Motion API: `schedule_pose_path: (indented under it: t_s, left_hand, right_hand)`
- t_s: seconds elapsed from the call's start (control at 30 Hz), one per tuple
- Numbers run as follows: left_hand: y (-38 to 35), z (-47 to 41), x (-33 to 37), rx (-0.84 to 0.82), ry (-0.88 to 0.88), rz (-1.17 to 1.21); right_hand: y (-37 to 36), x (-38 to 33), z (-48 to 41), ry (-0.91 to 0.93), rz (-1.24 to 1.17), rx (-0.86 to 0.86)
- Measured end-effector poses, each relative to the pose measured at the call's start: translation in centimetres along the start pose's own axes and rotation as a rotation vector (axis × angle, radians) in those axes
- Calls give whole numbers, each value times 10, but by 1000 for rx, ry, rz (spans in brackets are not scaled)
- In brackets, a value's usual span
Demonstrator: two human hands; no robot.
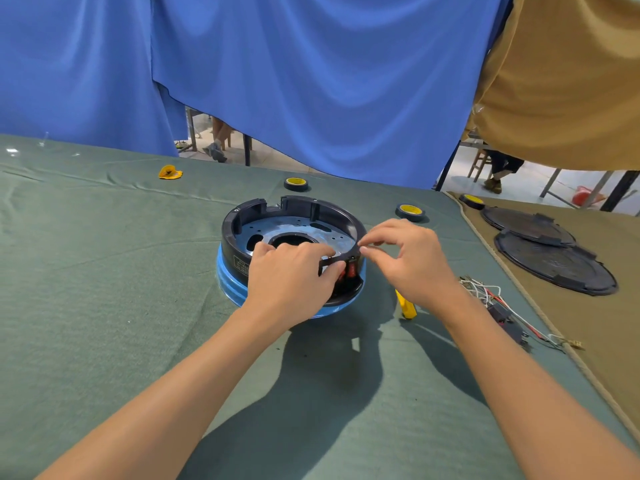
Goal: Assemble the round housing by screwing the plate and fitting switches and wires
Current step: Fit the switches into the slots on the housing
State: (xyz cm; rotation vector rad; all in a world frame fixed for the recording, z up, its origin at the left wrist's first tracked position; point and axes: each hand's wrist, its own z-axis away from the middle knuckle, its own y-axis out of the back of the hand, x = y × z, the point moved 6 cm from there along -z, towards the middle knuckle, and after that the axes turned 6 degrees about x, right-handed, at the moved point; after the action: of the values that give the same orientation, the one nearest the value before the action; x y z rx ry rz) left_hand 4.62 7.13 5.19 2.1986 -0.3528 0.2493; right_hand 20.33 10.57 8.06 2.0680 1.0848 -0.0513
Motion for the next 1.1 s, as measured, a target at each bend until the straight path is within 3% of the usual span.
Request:
schedule_pose_path:
  t_s: [0.27, 0.5, 0.67, 1.1]
  left_hand:
    - [-24, -28, 1, -441, -15, 24]
    - [-28, -28, -3, -420, 41, 58]
    - [-29, -30, -1, -446, 13, 132]
    - [-27, -32, -6, -459, 69, 200]
  right_hand:
    - [-13, -4, 19, 40, 18, 11]
    - [-15, -9, 19, 129, 78, -11]
    - [-22, -6, 15, -16, 51, -134]
    - [-23, -5, 10, -345, 113, 6]
